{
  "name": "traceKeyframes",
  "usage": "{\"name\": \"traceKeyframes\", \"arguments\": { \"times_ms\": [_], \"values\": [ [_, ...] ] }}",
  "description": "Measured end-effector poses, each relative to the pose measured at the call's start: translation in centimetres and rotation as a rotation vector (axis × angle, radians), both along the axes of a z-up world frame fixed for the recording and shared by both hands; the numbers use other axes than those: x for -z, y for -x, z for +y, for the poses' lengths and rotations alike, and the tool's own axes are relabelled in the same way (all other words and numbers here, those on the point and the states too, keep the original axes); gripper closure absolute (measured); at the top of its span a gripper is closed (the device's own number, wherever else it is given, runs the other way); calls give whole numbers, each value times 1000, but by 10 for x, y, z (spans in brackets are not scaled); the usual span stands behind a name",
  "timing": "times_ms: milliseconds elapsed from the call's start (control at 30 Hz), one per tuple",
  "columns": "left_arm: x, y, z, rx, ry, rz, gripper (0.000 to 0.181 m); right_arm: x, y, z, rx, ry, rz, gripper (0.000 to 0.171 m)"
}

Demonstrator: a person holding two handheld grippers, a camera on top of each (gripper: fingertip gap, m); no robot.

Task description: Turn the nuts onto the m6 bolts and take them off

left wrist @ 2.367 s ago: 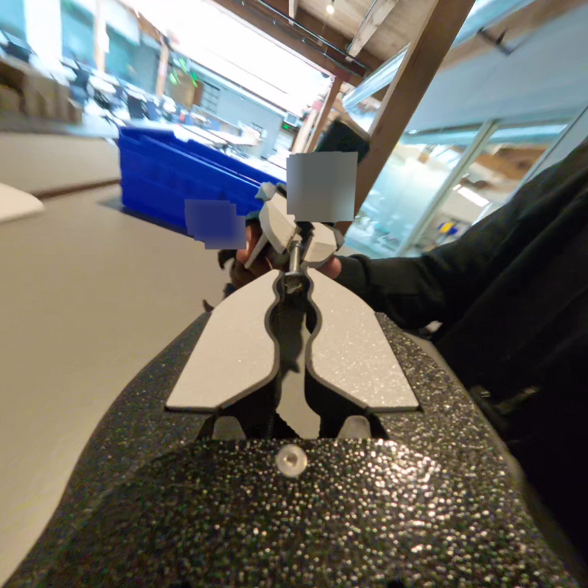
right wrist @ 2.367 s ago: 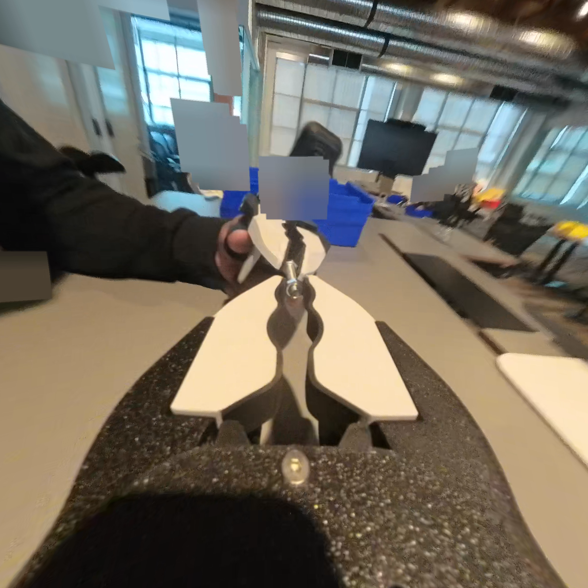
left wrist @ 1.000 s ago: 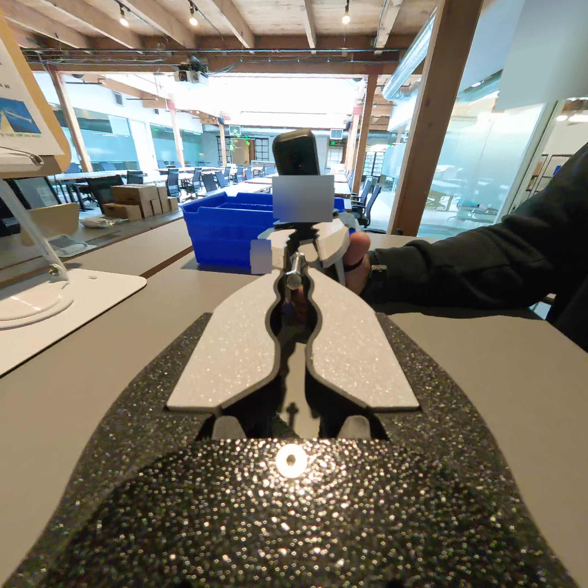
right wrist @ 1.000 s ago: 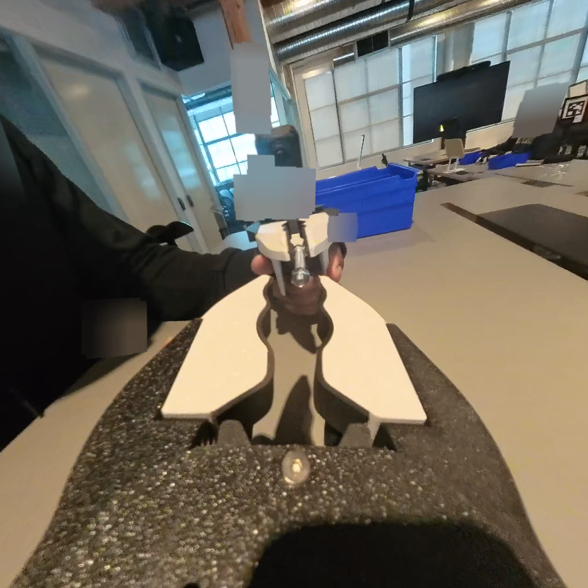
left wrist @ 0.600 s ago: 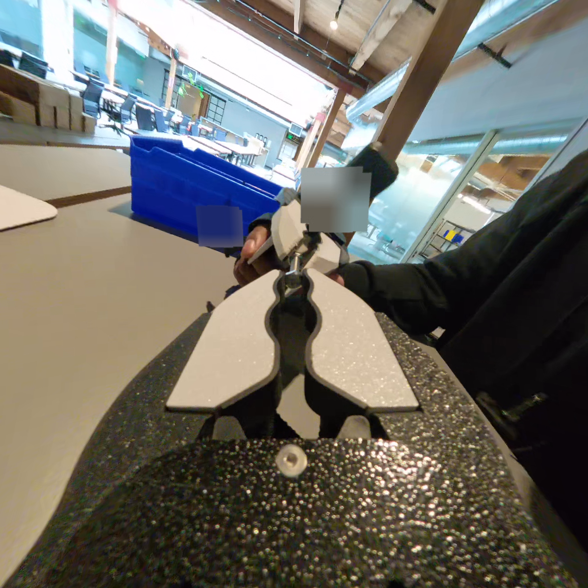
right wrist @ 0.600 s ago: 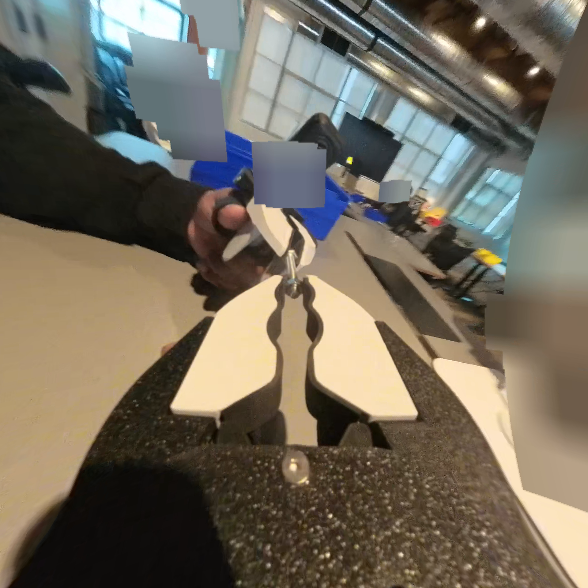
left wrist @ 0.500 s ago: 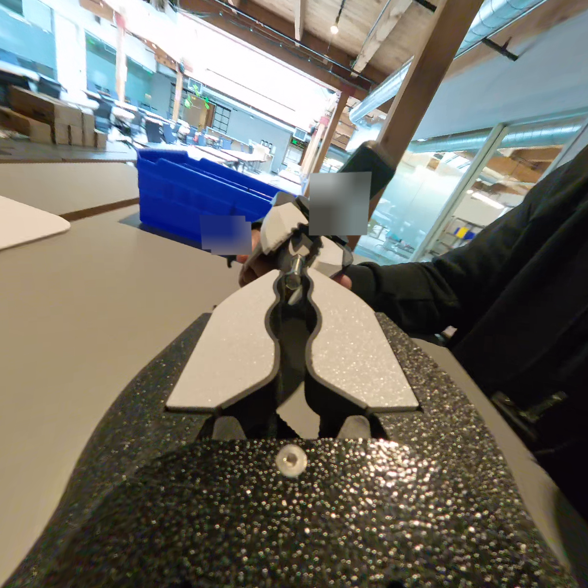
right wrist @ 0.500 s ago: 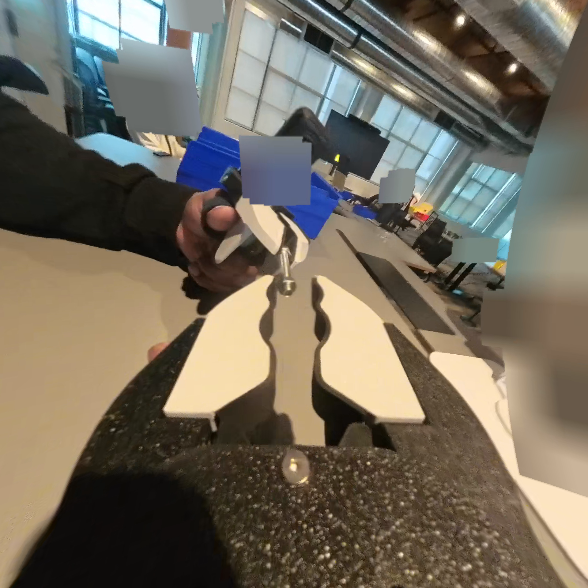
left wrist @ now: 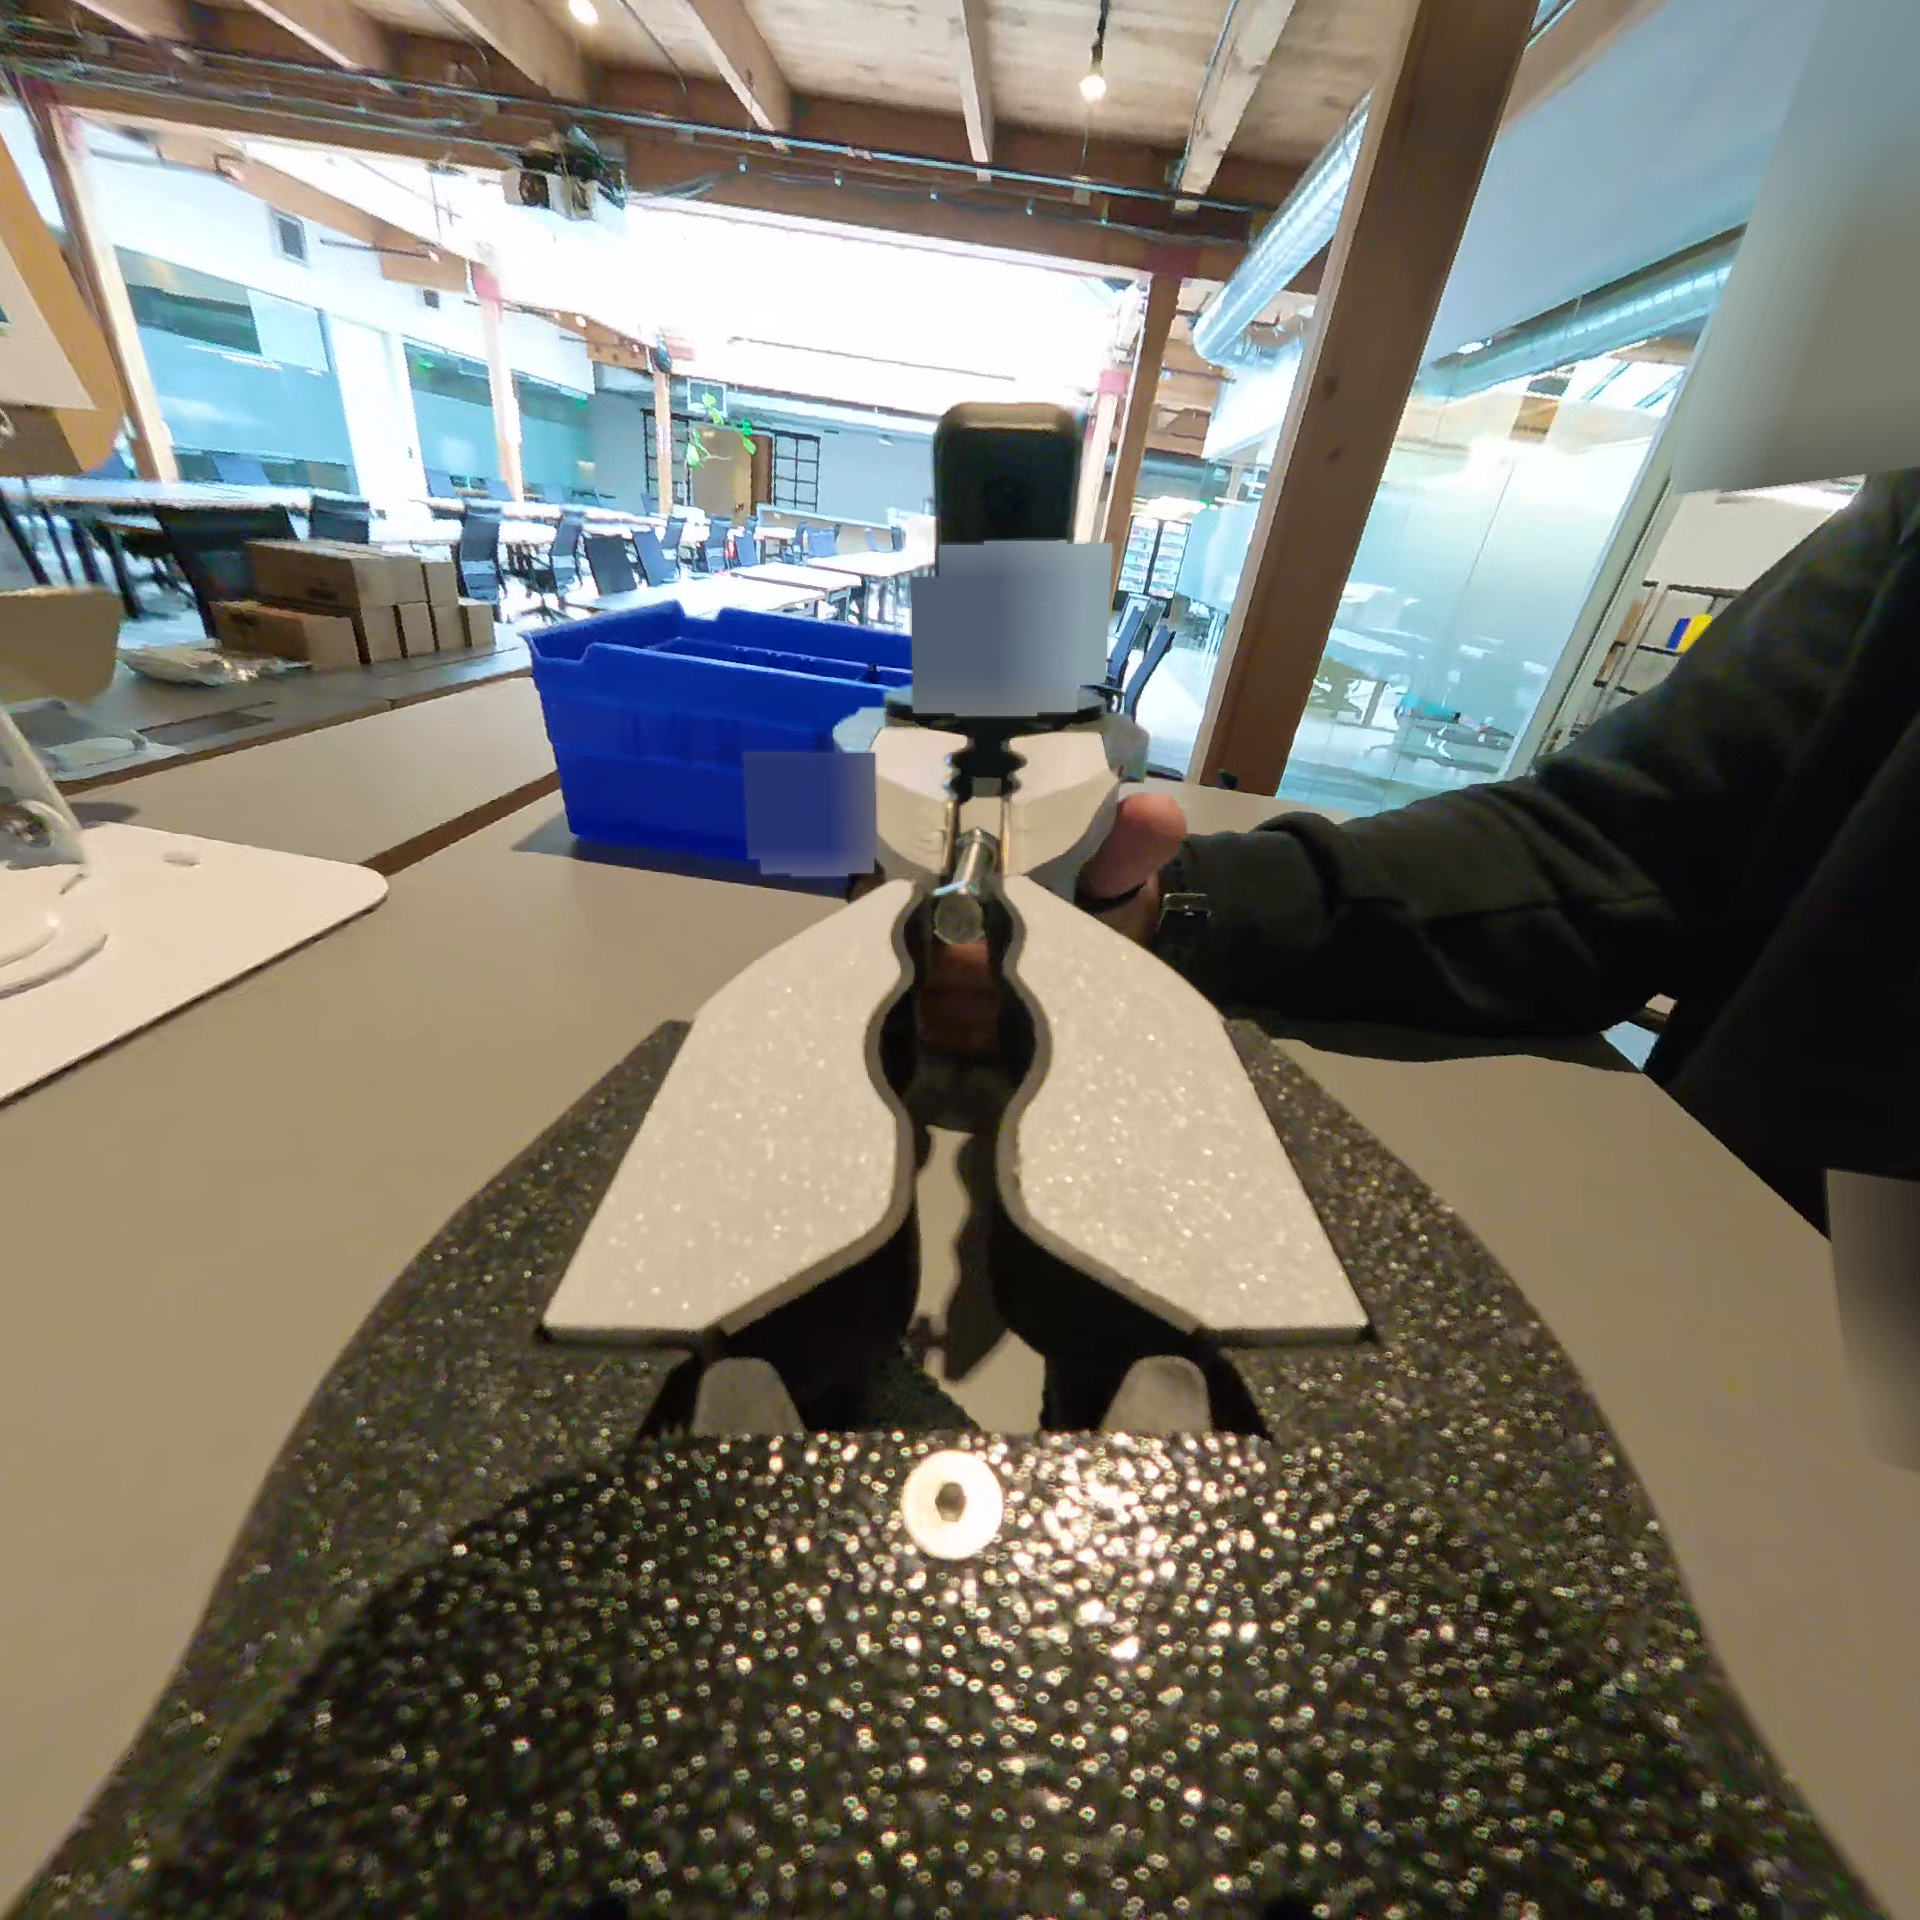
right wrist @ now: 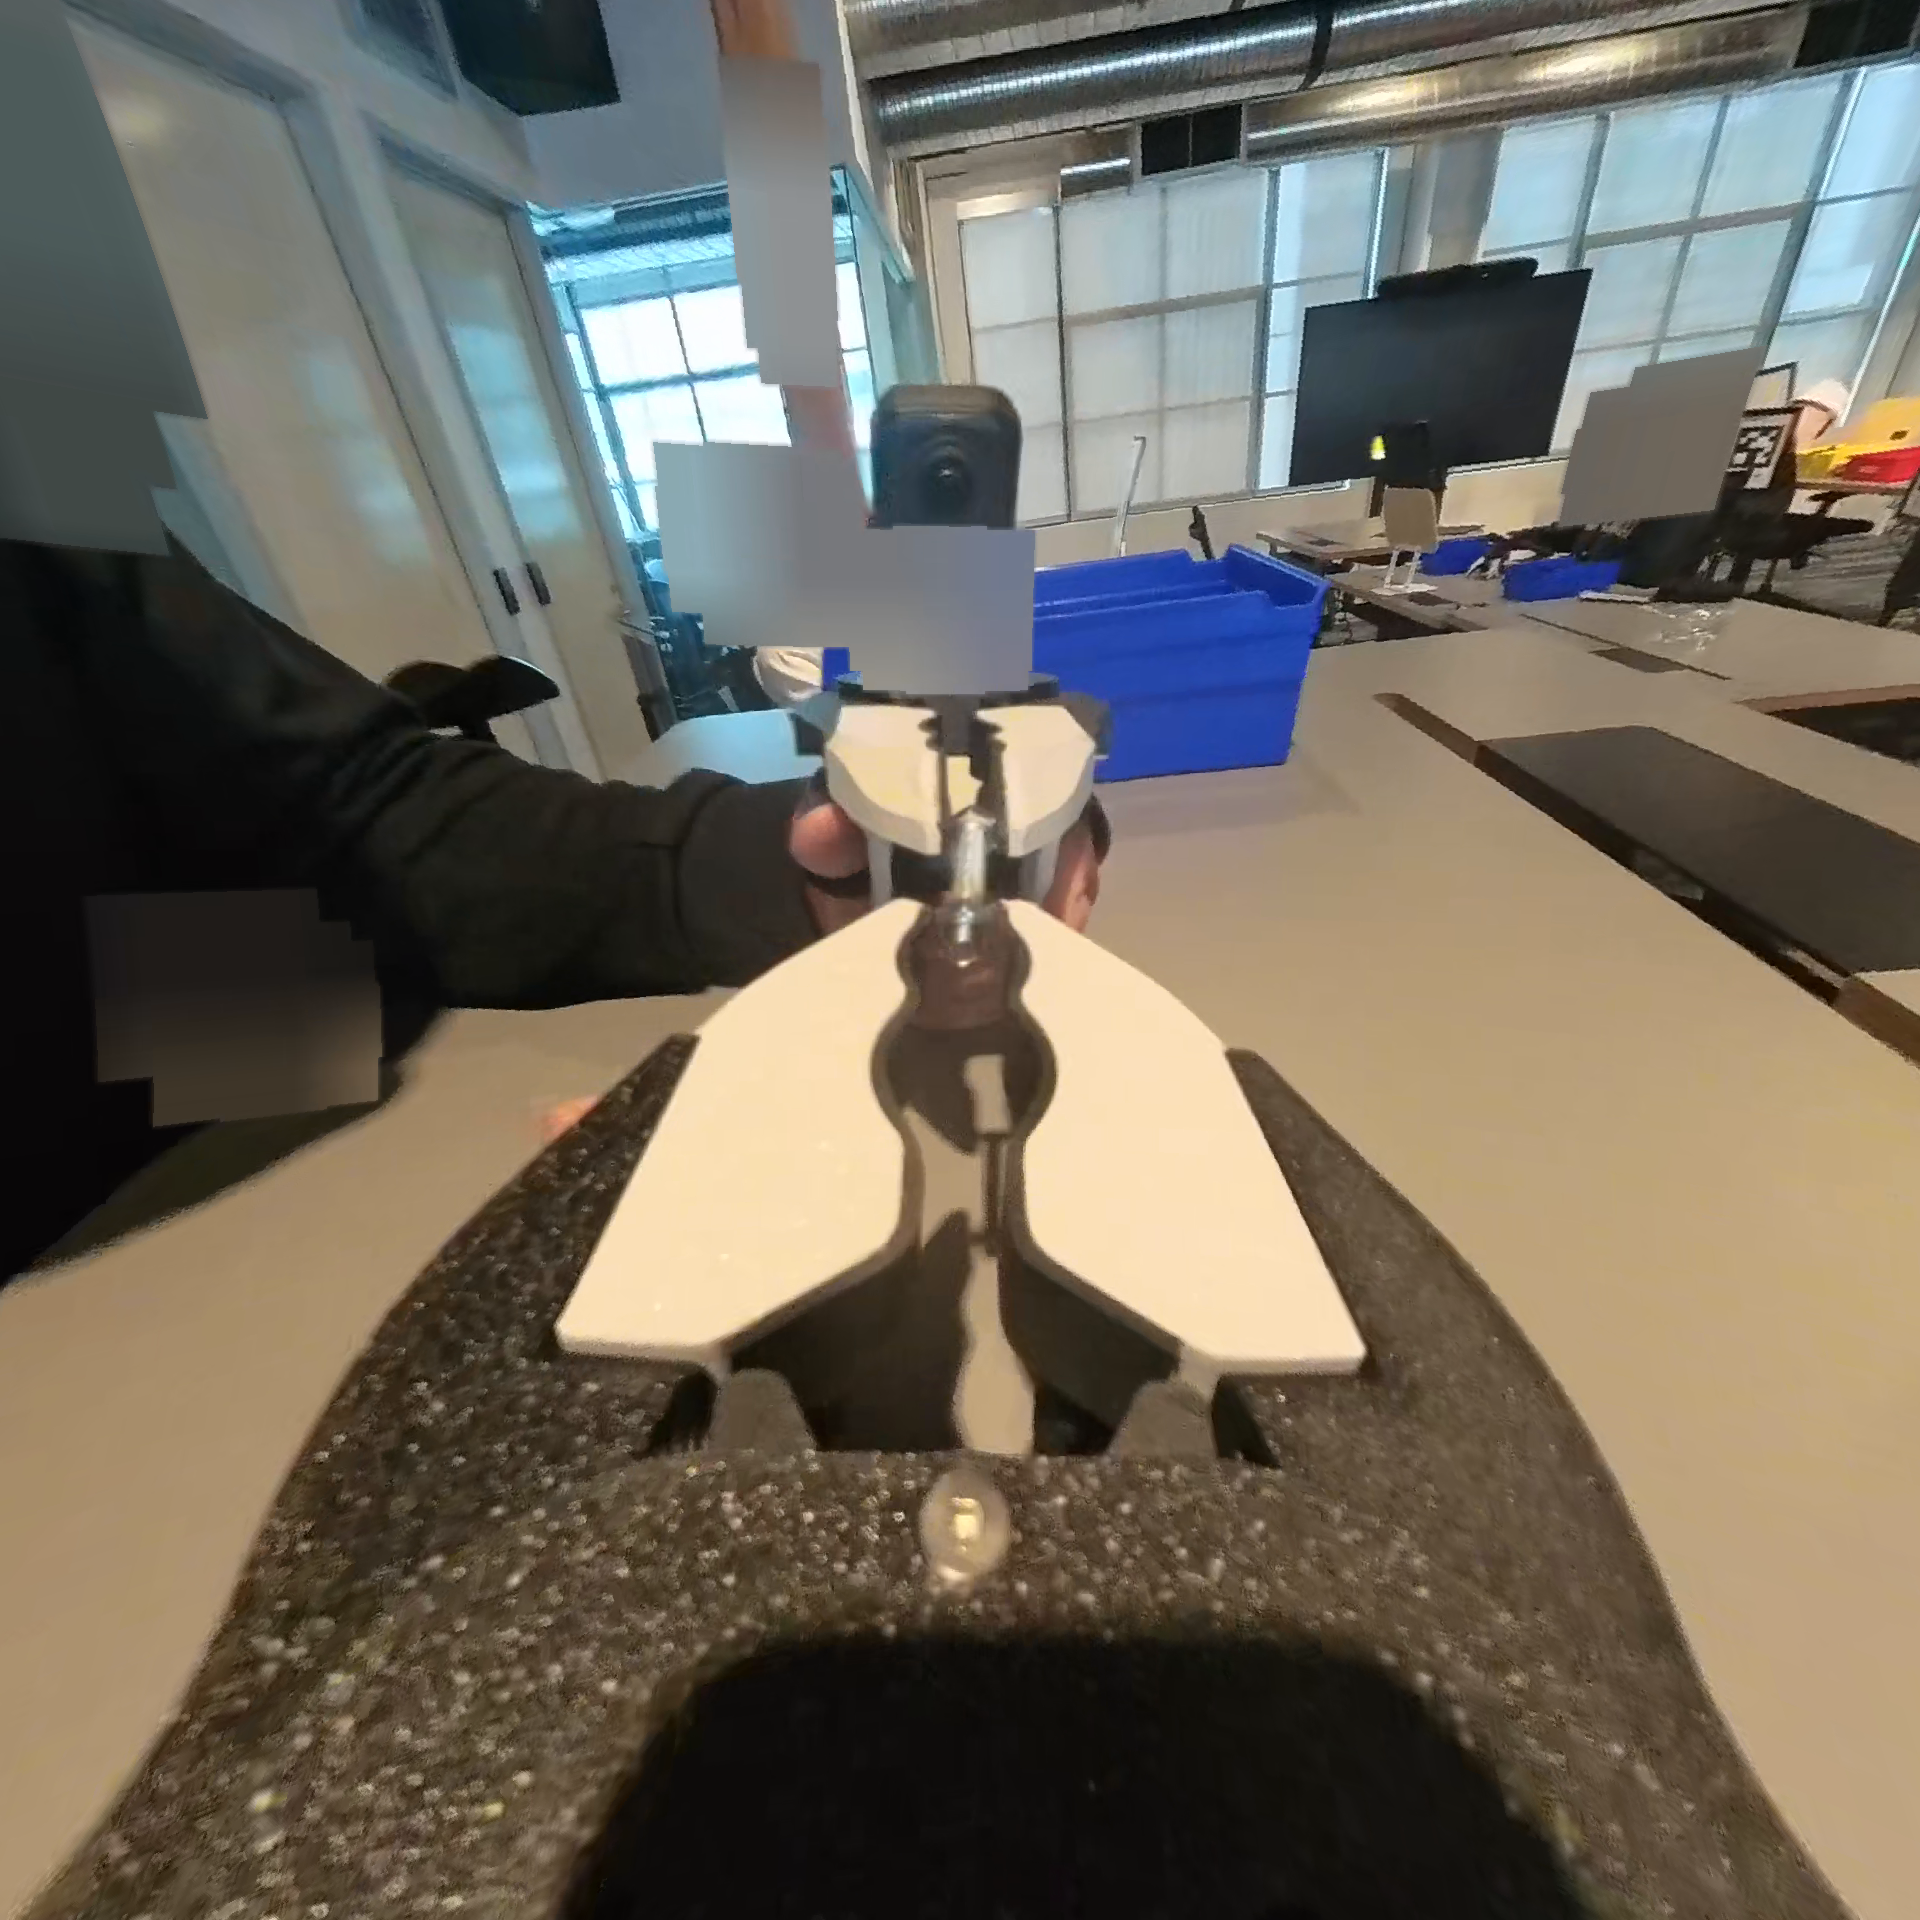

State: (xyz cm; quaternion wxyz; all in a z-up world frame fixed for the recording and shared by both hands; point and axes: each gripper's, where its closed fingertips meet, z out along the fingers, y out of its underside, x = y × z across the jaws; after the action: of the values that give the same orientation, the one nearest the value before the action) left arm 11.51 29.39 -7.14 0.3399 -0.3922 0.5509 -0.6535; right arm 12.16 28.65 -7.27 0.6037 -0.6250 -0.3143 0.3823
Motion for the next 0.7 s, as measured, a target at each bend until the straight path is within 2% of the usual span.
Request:
{"name": "traceKeyframes", "arguments": {
  "times_ms": [200, 267, 300, 367, 433, 533, 700],
  "values": [
    [13, 1, -4, 123, 223, 194, 171, 13, -2, -1, 156, -368, -390, 161],
    [13, 0, -2, 110, 223, 194, 171, 15, -3, 1, 193, -400, -449, 161],
    [12, 0, -2, 103, 213, 180, 171, 14, -4, 2, 198, -387, -426, 161],
    [4, 1, 0, 77, 166, 99, 172, 14, -4, 3, 173, -284, -331, 145],
    [-2, 3, 4, 29, 96, 16, 172, 14, -1, 1, 88, -148, -204, 139],
    [-4, 3, 6, -24, 3, -38, 172, 6, 0, -1, -4, -12, -28, 141],
    [-3, 0, 2, -51, -87, -59, 171, 0, -5, -1, -39, 46, 66, 149]
  ]
}}
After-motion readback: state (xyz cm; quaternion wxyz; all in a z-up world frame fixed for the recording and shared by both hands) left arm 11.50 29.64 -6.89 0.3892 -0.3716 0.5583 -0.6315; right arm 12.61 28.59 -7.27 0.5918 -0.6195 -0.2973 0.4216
